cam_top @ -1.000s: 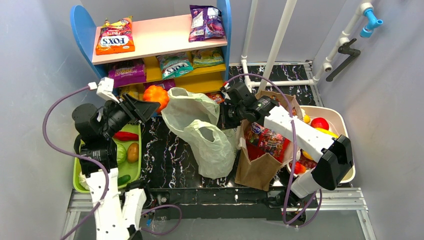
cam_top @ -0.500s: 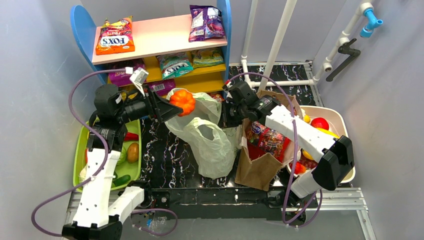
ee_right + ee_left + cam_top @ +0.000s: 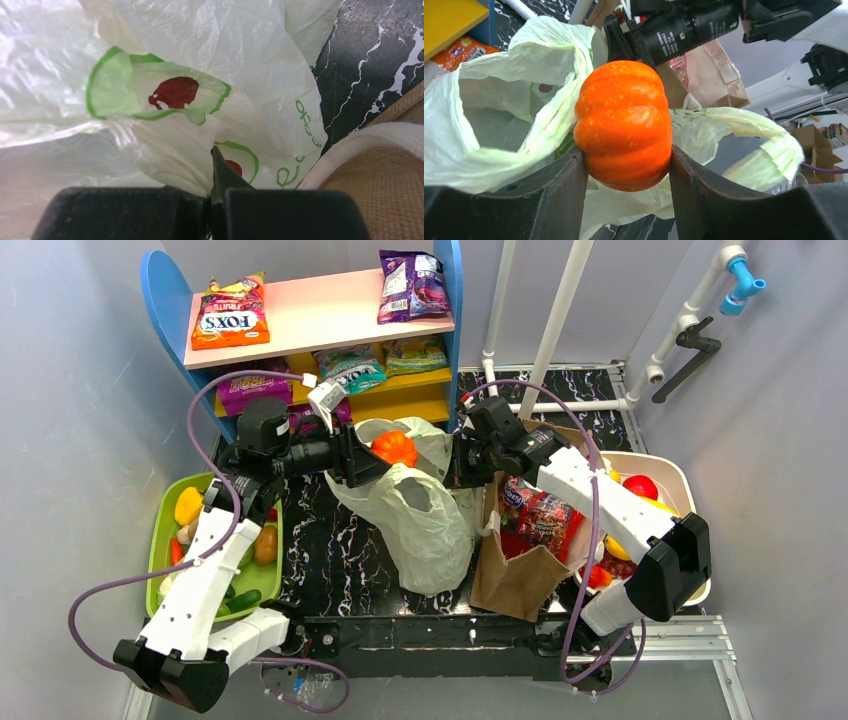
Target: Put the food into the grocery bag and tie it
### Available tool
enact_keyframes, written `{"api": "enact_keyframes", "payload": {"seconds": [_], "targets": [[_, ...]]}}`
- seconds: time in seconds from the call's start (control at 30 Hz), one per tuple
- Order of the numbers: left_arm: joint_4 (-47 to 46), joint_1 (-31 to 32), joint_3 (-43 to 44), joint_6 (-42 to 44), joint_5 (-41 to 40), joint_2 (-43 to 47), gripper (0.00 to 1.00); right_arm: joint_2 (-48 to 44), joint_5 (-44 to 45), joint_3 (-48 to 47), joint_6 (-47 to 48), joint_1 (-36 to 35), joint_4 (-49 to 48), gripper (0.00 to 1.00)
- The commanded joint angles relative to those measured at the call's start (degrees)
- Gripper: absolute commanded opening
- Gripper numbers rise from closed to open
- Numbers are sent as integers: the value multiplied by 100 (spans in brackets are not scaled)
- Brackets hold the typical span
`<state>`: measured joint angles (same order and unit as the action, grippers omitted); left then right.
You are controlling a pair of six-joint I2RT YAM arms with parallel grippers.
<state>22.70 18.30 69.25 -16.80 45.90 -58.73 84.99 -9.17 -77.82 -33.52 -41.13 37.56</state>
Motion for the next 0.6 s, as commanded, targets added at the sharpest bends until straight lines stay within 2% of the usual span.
{"api": "enact_keyframes", "payload": {"seconds": [0.0,0.3,0.37,0.43,0.47,0.5,0.53,0.57], "targets": [[197,222,-2,303,-311,-34,0,-181,-3,-4,126,69,-3,1],[422,513,13,471,-900,-217,2,-174,-57,-19,133,105,-6,1],[432,543,23,462,-940,-231,17,-166,-73,-11,134,109,-9,1],[448,571,39,466,-980,-234,39,-175,-80,6,134,106,-16,1],[462,585,53,451,-1010,-229,58,-175,-87,11,131,105,-23,1],[474,597,72,440,-1044,-226,84,-174,-97,21,130,105,-26,1],[482,604,91,435,-1058,-220,95,-175,-97,28,134,105,-34,1],[497,609,109,420,-1070,-205,98,-172,-103,35,130,105,-35,1]]}}
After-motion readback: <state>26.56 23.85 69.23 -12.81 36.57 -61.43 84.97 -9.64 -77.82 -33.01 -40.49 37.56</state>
